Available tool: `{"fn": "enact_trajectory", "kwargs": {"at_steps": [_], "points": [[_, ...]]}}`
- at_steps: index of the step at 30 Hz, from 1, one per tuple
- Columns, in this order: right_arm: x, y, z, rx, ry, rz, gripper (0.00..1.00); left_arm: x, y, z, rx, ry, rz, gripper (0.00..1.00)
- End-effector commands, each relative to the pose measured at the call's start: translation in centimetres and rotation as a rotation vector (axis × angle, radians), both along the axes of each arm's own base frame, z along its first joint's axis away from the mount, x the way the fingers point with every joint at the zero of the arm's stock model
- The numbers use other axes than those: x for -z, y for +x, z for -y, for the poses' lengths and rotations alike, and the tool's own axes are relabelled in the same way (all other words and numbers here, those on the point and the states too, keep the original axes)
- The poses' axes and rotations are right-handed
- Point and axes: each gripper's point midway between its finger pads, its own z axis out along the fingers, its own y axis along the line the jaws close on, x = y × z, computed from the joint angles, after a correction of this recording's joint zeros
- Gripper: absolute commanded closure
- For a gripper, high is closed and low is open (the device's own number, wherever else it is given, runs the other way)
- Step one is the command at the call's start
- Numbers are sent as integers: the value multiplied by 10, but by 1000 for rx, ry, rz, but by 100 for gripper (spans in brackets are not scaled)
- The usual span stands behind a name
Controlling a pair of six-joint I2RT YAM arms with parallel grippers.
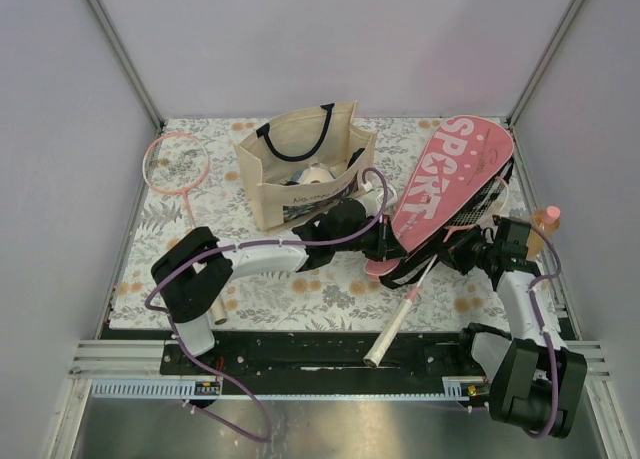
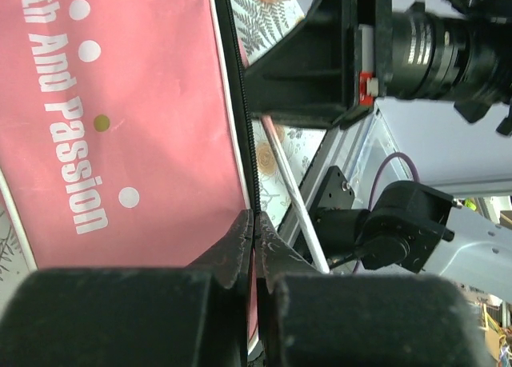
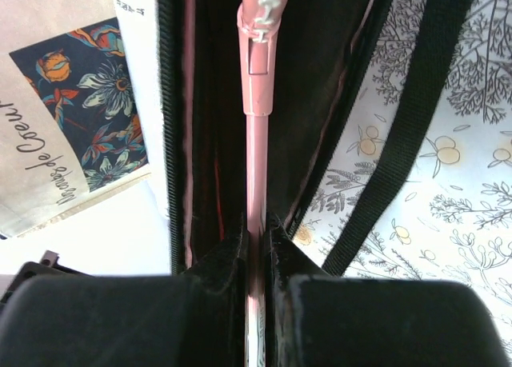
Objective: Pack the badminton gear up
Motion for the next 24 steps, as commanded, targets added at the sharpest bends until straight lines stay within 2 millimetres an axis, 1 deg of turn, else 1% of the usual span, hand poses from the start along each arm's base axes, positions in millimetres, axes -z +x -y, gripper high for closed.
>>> {"fn": "enact_trajectory", "kwargs": {"at_steps": [1, 4, 7, 10, 12, 16, 20, 23, 24], "points": [[-29, 20, 9, -47, -19, 117, 100, -41, -16, 4, 66, -102, 80, 100], [-22, 23, 13, -29, 4, 84, 100, -37, -18, 2, 78, -93, 86, 100], [-12, 24, 12, -37, 37, 35, 100, -34, -22, 2, 98, -89, 98, 100], [-6, 27, 11, -42, 54, 28, 100, -31, -26, 3, 119, -83, 114, 100], [-9, 31, 12, -47, 61, 37, 100, -29, -28, 1, 129, -75, 128, 100], [-20, 46, 22, -30, 42, 79, 100, -28, -32, -4, 152, -74, 154, 100], [-19, 61, 31, 12, 43, 90, 100, -31, -38, -8, 181, -81, 185, 100], [-14, 69, 32, 12, 64, 96, 100, -34, -41, -8, 204, -86, 201, 100], [-12, 72, 33, 18, 75, 100, 100, -32, -41, -8, 210, -82, 197, 100]]}}
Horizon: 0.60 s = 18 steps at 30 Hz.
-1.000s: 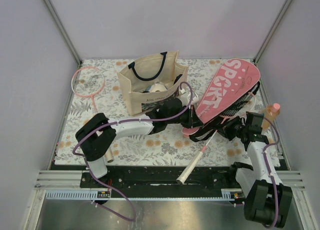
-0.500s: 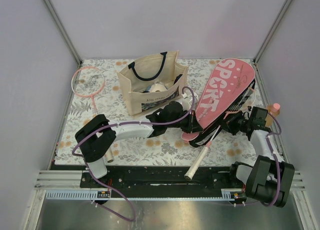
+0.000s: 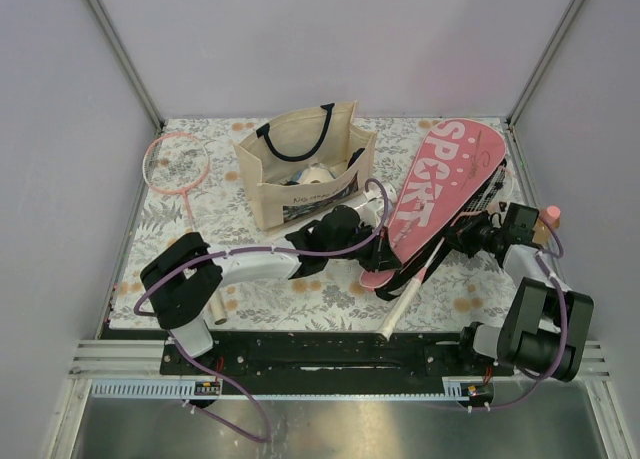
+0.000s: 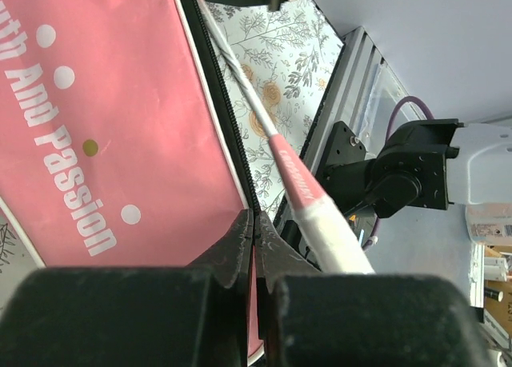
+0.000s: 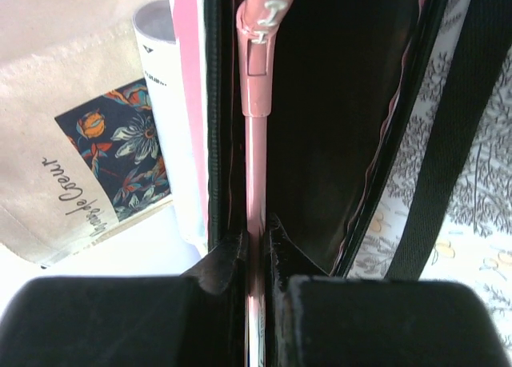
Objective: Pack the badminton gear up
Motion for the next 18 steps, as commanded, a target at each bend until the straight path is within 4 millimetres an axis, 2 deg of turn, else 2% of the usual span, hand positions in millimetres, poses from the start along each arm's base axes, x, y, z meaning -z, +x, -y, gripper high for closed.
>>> {"fn": "enact_trajectory", "kwargs": {"at_steps": [1, 9, 18], "points": [[-14, 26, 5, 8, 35, 92, 100, -40, -14, 6, 100, -112, 88, 100], [-5, 51, 15, 22, 18, 145, 98, -40, -18, 3, 114, -111, 84, 100], [-10, 81, 35, 128, -20, 208, 100, -39, -27, -4, 133, -120, 60, 100]]}}
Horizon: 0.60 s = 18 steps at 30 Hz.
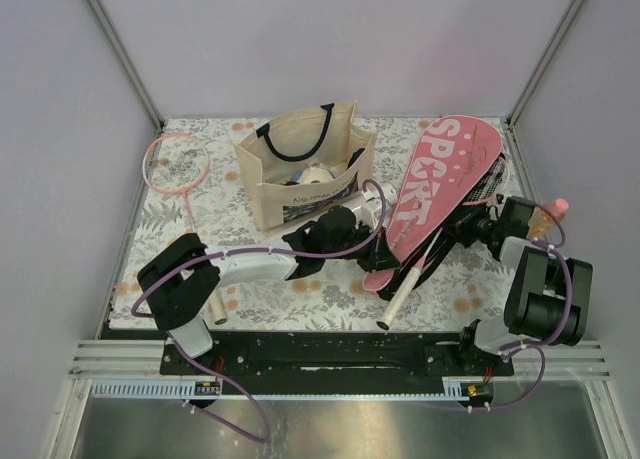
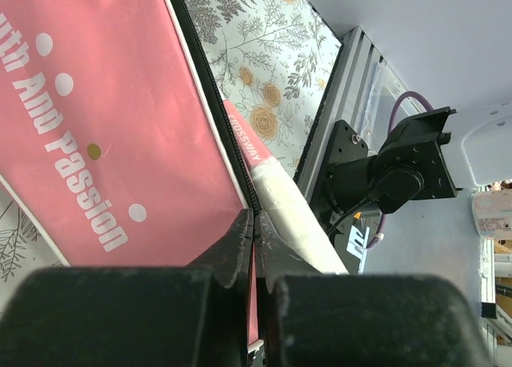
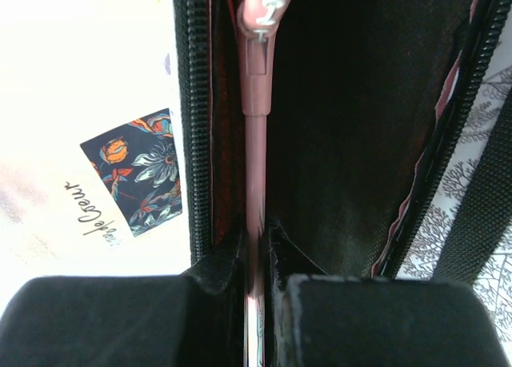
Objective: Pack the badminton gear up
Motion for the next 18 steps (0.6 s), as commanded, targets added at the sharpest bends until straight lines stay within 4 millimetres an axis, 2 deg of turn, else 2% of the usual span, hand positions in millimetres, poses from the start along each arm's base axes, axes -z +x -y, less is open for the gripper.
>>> {"fn": "enact_trajectory", "kwargs": {"at_steps": [1, 5, 11, 15, 18], "points": [[-22, 43, 30, 144, -36, 118, 100, -33, -26, 1, 108, -104, 9, 100], [-21, 53, 32, 185, 14, 154, 100, -35, -31, 2, 118, -121, -16, 100], [-8, 61, 36, 210, 38, 158, 100, -38, -39, -2, 123, -130, -14, 100], [-10, 62, 36, 216, 44, 174, 100, -34, -41, -6, 122, -115, -12, 100], [-11, 60, 33, 198, 47, 181, 100, -24, -34, -9, 90, -57, 12, 100]]}}
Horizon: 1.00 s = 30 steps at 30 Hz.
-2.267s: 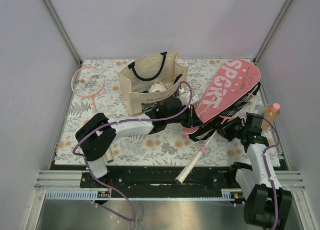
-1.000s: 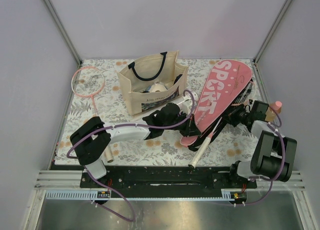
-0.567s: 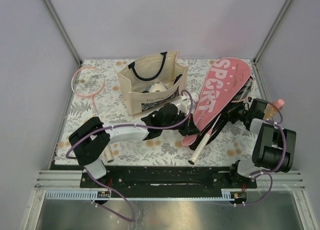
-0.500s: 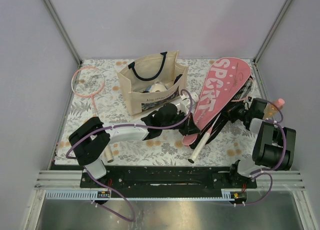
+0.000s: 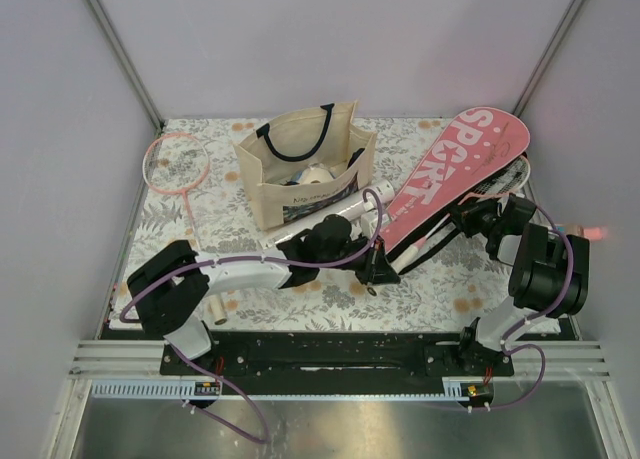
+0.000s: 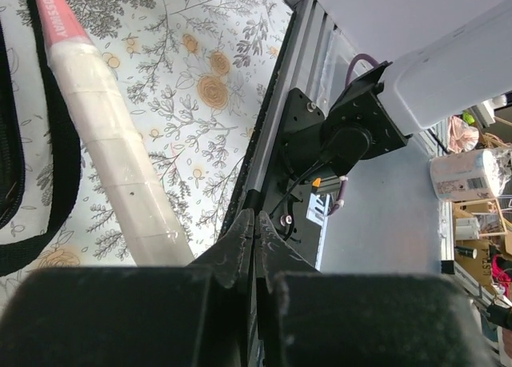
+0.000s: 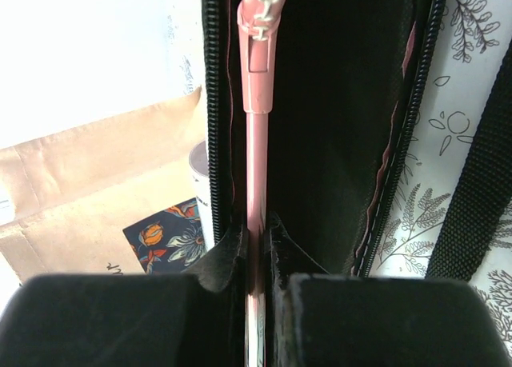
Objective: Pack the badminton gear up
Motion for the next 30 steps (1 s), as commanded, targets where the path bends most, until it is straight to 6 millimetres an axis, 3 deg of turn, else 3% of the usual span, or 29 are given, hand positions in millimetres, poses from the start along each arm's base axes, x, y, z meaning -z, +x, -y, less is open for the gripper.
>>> {"fn": "enact_trajectory", "kwargs": {"at_steps": [1, 3, 7, 11, 15, 20, 25, 30], "points": [[-19, 8, 1, -5, -8, 92, 100, -12, 8, -5, -23, 15, 79, 100], [-19, 7, 0, -23, -13, 89, 100, -13, 18, -7, -57, 48, 124, 100], [-17, 4, -3, -48, -27, 79, 100, -18, 51, -9, -174, 147, 239, 81], [-18, -2, -8, -100, -52, 83, 100, -15, 85, -9, -274, 236, 344, 75], [-17, -9, -13, -170, -86, 75, 100, -12, 105, 5, -287, 287, 407, 71], [-23, -14, -14, -200, -120, 80, 100, 19, 112, 23, -229, 336, 407, 66], [-29, -13, -14, -199, -120, 90, 100, 37, 109, 41, -177, 326, 433, 57], [-30, -15, -15, -199, -106, 96, 100, 61, 123, 46, -221, 392, 454, 53]]}}
